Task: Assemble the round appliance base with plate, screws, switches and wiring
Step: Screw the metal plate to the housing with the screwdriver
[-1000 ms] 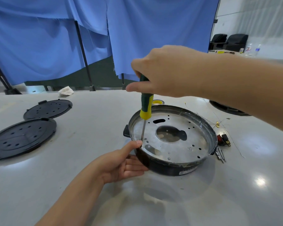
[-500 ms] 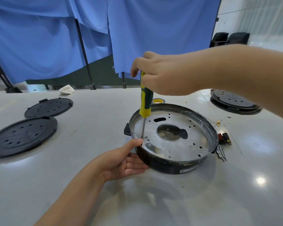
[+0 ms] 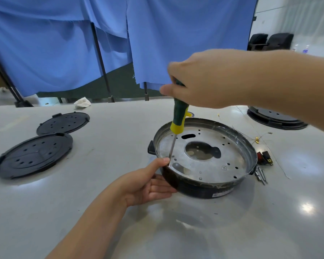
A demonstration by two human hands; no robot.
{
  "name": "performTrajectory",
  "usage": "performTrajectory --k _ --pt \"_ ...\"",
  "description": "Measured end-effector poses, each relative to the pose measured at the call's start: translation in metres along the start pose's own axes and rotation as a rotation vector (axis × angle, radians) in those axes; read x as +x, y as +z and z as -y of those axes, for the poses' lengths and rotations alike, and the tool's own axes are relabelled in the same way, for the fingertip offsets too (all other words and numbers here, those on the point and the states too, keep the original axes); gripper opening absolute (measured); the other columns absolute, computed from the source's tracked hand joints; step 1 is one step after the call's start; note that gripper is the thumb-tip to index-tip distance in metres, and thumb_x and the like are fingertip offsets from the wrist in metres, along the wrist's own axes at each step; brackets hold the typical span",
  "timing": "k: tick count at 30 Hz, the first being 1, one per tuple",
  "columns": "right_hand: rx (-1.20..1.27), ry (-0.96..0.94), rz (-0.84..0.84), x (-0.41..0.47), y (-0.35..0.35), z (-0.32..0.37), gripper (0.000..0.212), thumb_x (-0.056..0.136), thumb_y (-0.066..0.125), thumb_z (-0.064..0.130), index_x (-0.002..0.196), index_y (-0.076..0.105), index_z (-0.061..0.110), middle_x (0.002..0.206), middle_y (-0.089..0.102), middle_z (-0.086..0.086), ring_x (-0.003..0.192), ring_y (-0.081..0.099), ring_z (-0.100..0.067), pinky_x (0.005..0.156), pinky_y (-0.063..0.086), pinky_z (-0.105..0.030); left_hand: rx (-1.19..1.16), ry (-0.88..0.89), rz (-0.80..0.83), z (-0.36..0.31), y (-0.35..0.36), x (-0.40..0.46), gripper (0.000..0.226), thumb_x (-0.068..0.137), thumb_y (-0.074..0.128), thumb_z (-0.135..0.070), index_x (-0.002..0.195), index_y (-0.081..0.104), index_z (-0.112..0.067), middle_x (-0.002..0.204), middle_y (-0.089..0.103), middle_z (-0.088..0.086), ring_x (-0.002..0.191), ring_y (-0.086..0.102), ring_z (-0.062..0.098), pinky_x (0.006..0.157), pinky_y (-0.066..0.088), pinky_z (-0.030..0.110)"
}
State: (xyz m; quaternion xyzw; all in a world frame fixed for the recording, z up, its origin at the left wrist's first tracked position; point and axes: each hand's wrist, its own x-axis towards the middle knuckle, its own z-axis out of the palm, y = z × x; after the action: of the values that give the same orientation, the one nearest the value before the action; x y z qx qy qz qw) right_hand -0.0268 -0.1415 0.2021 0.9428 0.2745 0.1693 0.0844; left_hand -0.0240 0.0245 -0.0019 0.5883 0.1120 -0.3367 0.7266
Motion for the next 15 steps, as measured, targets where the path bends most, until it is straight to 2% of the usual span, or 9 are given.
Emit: performTrajectory --k 2,3,6,8,9,11,12,14,15 --pt "-0.245 0.058 -0.039 0.0007 0.0024 -0.0024 0.057 0.092 0.023 0.063 0.077 0.042 0.013 0.064 0.045 -0.005 0.053 0.04 -0.018 0.047 0.023 -0.029 -0.004 -0.003 -0.001 0.0003 -0.0004 -0.0002 0.082 0.054 0.078 -0.049 0.109 0.059 0.008 0.102 0.073 0.023 0.093 0.073 0.028 0.074 0.061 0.032" --pt "-0.253 0.077 -0.003 0.0007 0.0032 -0.0037 0.057 0.092 0.022 0.064 0.082 0.043 0.013 0.068 0.047 -0.006 0.055 0.043 -0.02 0.048 0.024 -0.029 -0.004 -0.004 0.0 0.0005 -0.0009 -0.0002 0.081 0.055 0.077 -0.049 0.11 0.059 0.008 0.102 0.073 0.023 0.093 0.073 0.028 0.074 0.061 0.032" --pt "0.133 0.048 0.157 0.0012 0.0029 -0.0047 0.022 0.097 0.033 0.039 0.11 0.04 0.023 0.096 0.047 -0.003 0.069 0.049 -0.021 0.055 0.033 -0.033 -0.004 -0.002 0.0 0.0004 -0.0004 -0.0004 0.079 0.056 0.076 -0.049 0.109 0.059 0.008 0.101 0.073 0.022 0.092 0.073 0.028 0.073 0.061 0.032" --pt "0.249 -0.012 0.148 0.0015 0.0012 -0.0035 0.012 0.097 0.039 0.034 0.107 0.041 0.027 0.094 0.049 0.0 0.068 0.047 -0.017 0.054 0.032 -0.031 -0.003 0.001 -0.004 0.0003 0.0003 -0.0004 0.08 0.054 0.077 -0.049 0.107 0.06 0.008 0.1 0.073 0.022 0.091 0.074 0.028 0.073 0.061 0.032" --pt "0.208 -0.033 0.103 0.0023 0.0008 -0.0026 0.018 0.097 0.039 0.042 0.101 0.044 0.025 0.085 0.051 0.0 0.065 0.046 -0.016 0.052 0.031 -0.03 -0.001 0.001 -0.005 0.0004 0.0007 -0.0004 0.08 0.053 0.077 -0.049 0.107 0.06 0.008 0.1 0.073 0.022 0.091 0.074 0.028 0.072 0.061 0.032" --pt "-0.052 -0.021 0.001 0.0042 0.0013 -0.0014 0.048 0.092 0.031 0.062 0.085 0.046 0.017 0.07 0.048 -0.002 0.059 0.044 -0.018 0.049 0.027 -0.03 0.0 0.001 -0.007 0.0003 0.0009 -0.0008 0.081 0.052 0.077 -0.049 0.108 0.06 0.008 0.101 0.073 0.023 0.091 0.074 0.027 0.072 0.061 0.031" --pt "-0.154 0.0 -0.024 0.0049 0.0012 -0.0012 0.057 0.088 0.028 0.069 0.081 0.045 0.015 0.067 0.047 -0.003 0.057 0.043 -0.018 0.048 0.026 -0.029 0.0 0.0 -0.008 0.0005 0.0011 -0.0009 0.082 0.053 0.077 -0.049 0.109 0.059 0.008 0.101 0.073 0.023 0.092 0.074 0.027 0.072 0.061 0.031" --pt "-0.121 0.024 0.05 0.0051 0.0007 -0.0004 0.052 0.088 0.029 0.068 0.088 0.044 0.018 0.072 0.047 -0.001 0.059 0.045 -0.019 0.049 0.029 -0.031 0.002 0.002 -0.008 0.0004 0.0012 -0.0011 0.082 0.052 0.077 -0.049 0.108 0.059 0.008 0.101 0.073 0.023 0.091 0.074 0.027 0.072 0.061 0.031" --pt "0.007 0.023 0.11 0.0058 0.0006 -0.0008 0.039 0.092 0.033 0.059 0.097 0.043 0.022 0.08 0.047 0.001 0.064 0.049 -0.02 0.053 0.035 -0.033 0.005 0.004 -0.009 0.0005 0.0013 -0.0011 0.082 0.051 0.077 -0.049 0.107 0.06 0.008 0.1 0.073 0.023 0.091 0.074 0.027 0.072 0.061 0.031"
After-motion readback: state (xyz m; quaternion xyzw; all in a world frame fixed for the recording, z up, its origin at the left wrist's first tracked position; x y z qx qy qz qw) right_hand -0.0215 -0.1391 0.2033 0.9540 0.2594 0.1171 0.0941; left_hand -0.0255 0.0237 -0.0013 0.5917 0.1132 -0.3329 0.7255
